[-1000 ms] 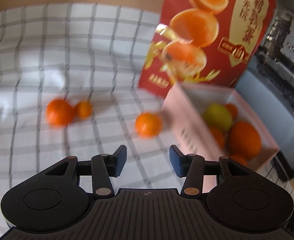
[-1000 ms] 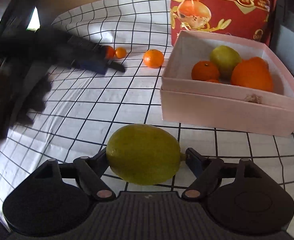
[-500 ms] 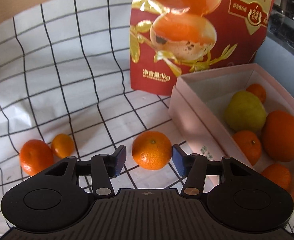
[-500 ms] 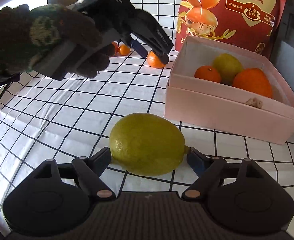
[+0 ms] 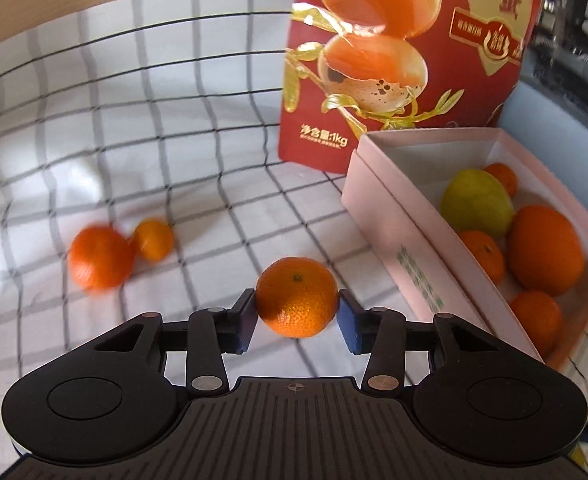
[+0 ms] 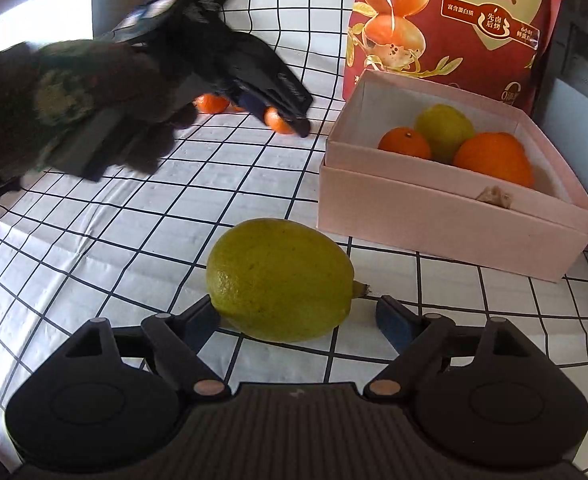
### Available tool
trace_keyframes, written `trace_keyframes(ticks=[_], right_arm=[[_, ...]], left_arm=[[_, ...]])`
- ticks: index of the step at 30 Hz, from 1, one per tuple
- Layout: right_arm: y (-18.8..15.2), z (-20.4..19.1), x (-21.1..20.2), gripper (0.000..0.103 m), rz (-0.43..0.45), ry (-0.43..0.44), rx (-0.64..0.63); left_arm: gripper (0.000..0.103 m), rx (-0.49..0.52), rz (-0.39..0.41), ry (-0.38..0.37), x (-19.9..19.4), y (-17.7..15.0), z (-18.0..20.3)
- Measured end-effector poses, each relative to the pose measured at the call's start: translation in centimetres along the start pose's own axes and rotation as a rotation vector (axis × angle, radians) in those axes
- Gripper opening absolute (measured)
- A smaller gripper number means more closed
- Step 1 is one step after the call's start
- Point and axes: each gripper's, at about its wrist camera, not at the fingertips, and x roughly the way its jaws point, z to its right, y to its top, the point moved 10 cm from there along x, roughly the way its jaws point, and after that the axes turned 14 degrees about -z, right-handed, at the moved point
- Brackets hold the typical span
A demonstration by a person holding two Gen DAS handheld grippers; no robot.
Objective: Organize fruits
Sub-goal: 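Grasp a tangerine with the left tool while the right tool holds the pear, then lift the tangerine with the left tool while the right tool lifts the green pear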
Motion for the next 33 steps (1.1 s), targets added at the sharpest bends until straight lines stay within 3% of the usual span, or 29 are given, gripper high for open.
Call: trace_keyframes(ticks=[12, 17, 26, 29, 33], right_arm=[[-0.1, -0.1, 0.2, 0.090, 0.006, 0.000, -0.001], [0.0, -0.5, 0.5, 0.100, -0.039, 0.012, -0.014], [0.4, -0.7, 1.0, 0.103, -0.110, 0.010, 0.002], [0.4, -0.7, 0.5, 0.094, -0.119, 0.027, 0.001], [0.3, -0.9, -0.6, 0.093, -0.090, 0.045, -0.005]], left_arm=[[0.048, -0.140, -0.018, -0.006, -7.2, -12.2, -0.9], [0.048, -0.207, -0.041, -0.010, -8.4, -16.1, -0.8], [0.048, -0.218, -0.063, 0.008, -8.2, -17.5, -0.6], [0.048, -0.206, -0.064, 0.026, -8.1, -17.4, -0.4], [0.053, -0.208, -0.057, 0.038, -7.8, -17.2, 0.0]])
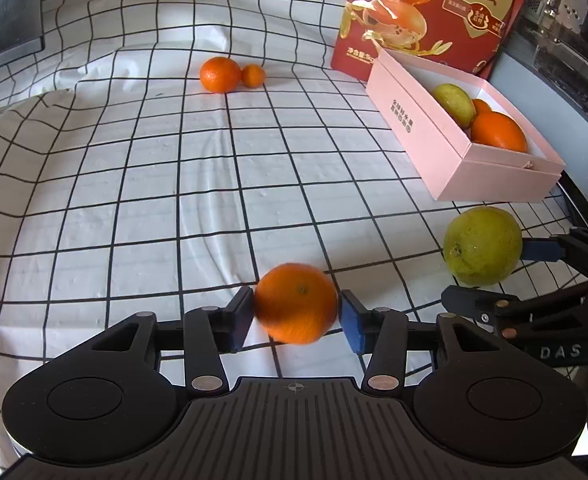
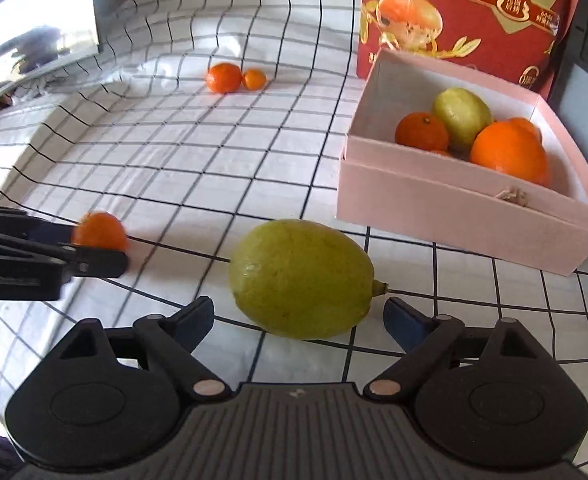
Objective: Organize fruits
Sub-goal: 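Lift the tangerine with the left tool while the right tool lifts the green pear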
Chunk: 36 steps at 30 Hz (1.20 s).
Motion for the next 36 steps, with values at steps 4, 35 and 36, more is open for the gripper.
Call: trace_keyframes(ticks=[4, 35, 36], right_arm=[[-0.2, -0.1, -0.4, 0.093, 0.007, -0.011, -0.009], [2.1, 0.7, -2.6, 0.090, 0.107, -0.093, 0.053], [1.9, 0.5, -2.6, 0.090, 0.103, -0.094, 0.037]], left_arm=[[0.055, 0.019, -0.001, 0.008, 0.0, -0.1, 0.2], [0.056, -0.010, -0.030, -0.015, 0.1, 0.1, -0.1], [0.056, -0.011, -0.032, -0.015, 0.1, 0.1, -0.1]])
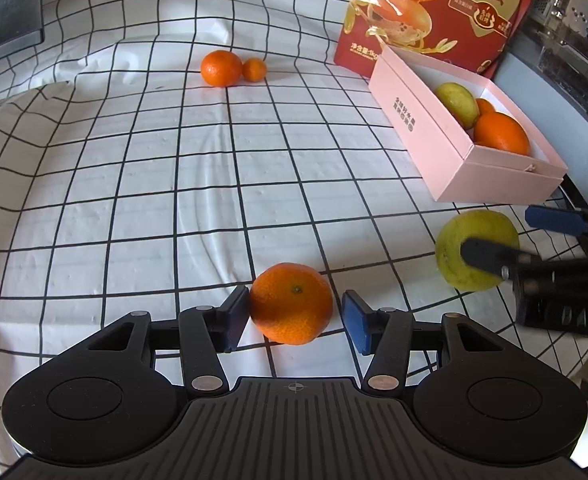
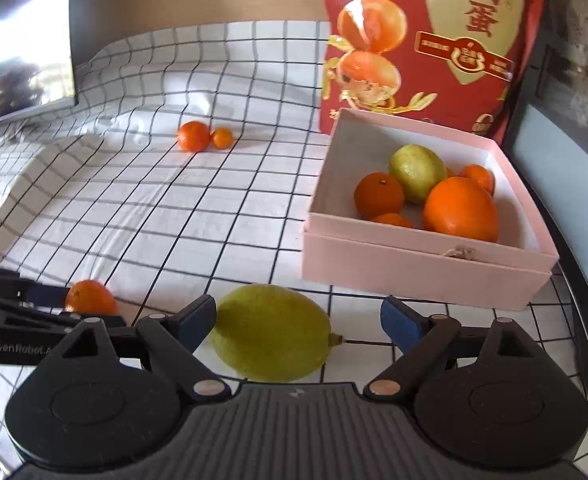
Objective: Organize fruits
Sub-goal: 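Lift the tangerine with the left tool while the right tool lifts the green pear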
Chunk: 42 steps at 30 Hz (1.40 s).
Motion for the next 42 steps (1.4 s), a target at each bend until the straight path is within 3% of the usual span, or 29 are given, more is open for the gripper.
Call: trace_keyframes(ticks=[8, 30, 37, 42], right_arm=[[-2.0, 0.5, -1.0, 0.090, -0.018, 0.043, -0.027], [-5.6, 2.6, -2.8, 0.091, -0.058, 0.020, -0.017], [-4.3, 1.6, -2.7, 0.091, -0.050, 0.128, 0.072], [-3.4, 0.7, -0.1, 0.091, -0.086, 0.112, 0.082]], left_arm=[[0.056, 0.002, -0.001, -0.002, 0.0, 0.0, -0.1], [0.056, 0.036, 0.006, 0.028, 0.0, -0.1, 0.1], [0.056, 0.059, 0.007, 0.039, 0.0, -0.2, 0.2], [0.056, 0.056, 0.017, 0.018, -0.1, -0.3, 0.1]])
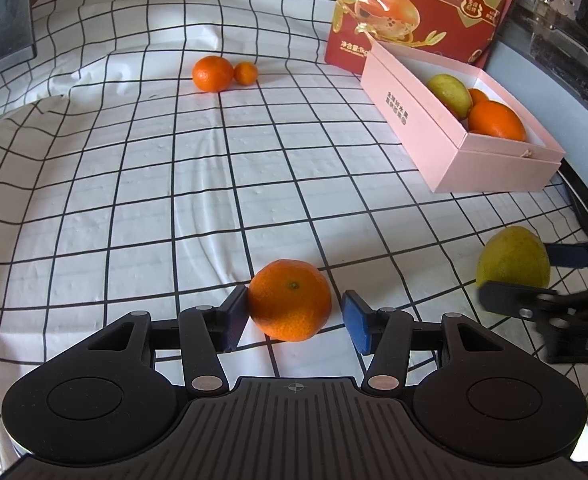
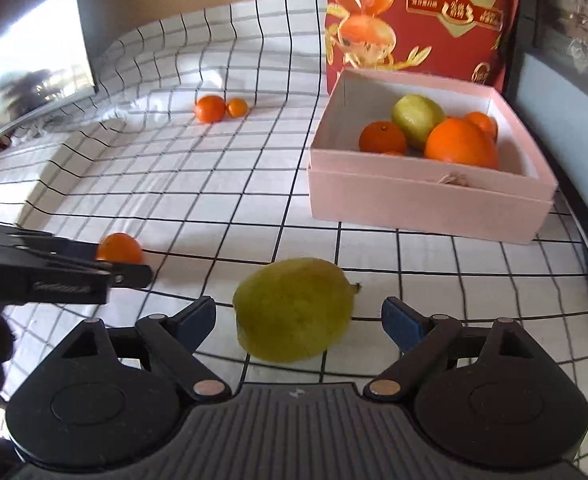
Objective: Organize fruits
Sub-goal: 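Lift the tangerine with the left tool while the right tool lifts the green pear, then carry both fruits over the pink box and open both tools to drop them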
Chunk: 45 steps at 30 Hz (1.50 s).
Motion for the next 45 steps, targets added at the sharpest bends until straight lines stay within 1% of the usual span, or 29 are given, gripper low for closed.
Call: trace_keyframes(ticks=[5, 7, 9, 12, 15, 20, 23, 25, 26, 29, 32, 33, 37, 45], right_arm=[[0.7, 0.0, 1.8, 0.091, -0.040, 0.028, 0.066], [1.0, 0.2, 2.5, 0.090, -0.057, 0.008, 0.082], [1.1, 0.2, 2.7, 0.088, -0.058, -0.032, 0.069], [0.7, 0.6, 2.5, 0.087, -0.061, -0.060, 0.029], [-0.2, 1.4, 1.8, 0.087, -0.071, -0.035, 0.020], [-1.4, 1.6, 1.3, 0.086, -0.088, -0.019, 0.015], [-1.4, 1.1, 1.1, 0.079, -0.073, -0.019, 0.007], [-1.1, 0.7, 1.2, 0.069, -0.067, -0.013, 0.000], [-0.9, 0.4, 1.3, 0.067, -0.066, -0.009, -0.006], [-0.5, -0.1, 1.5, 0.065, -0.067, -0.045, -0.041], [-0.8, -0.2, 1.4, 0.065, -0.076, -0.050, -0.062], [-1.0, 0.1, 1.2, 0.065, -0.078, -0.052, -0.061], [-1.8, 1.6, 0.7, 0.064, -0.075, -0.097, -0.060], [-2.2, 5.4, 0.1, 0.064, -0.075, -0.164, -0.002]], left_arm=[[0.056, -0.021, 0.005, -0.005, -0.1, 0.0, 0.1], [0.056, -0.032, -0.001, -0.008, -0.1, 0.1, 0.1], [0.056, -0.044, -0.005, -0.019, -0.2, 0.1, 0.0], [0.056, -0.059, -0.006, -0.039, -0.2, 0.2, -0.2], [0.056, -0.062, 0.001, -0.041, -0.3, 0.2, -0.2], [0.056, -0.029, 0.014, -0.011, -0.3, -0.1, 0.2], [0.056, -0.015, 0.007, -0.006, -0.3, 0.0, 0.1], [0.056, -0.006, 0.003, 0.001, -0.3, 0.0, 0.2], [0.056, -0.003, 0.001, 0.005, -0.2, 0.0, 0.3], [0.056, 0.003, -0.001, 0.004, -0.2, 0.0, 0.2], [0.051, 0.001, 0.000, -0.007, -0.2, 0.0, -0.1], [0.049, -0.005, 0.001, -0.009, -0.3, 0.0, -0.3], [0.049, -0.023, 0.004, -0.031, -0.4, 0.0, -0.5], [0.047, -0.024, 0.017, 0.008, -0.5, 0.1, 0.0]])
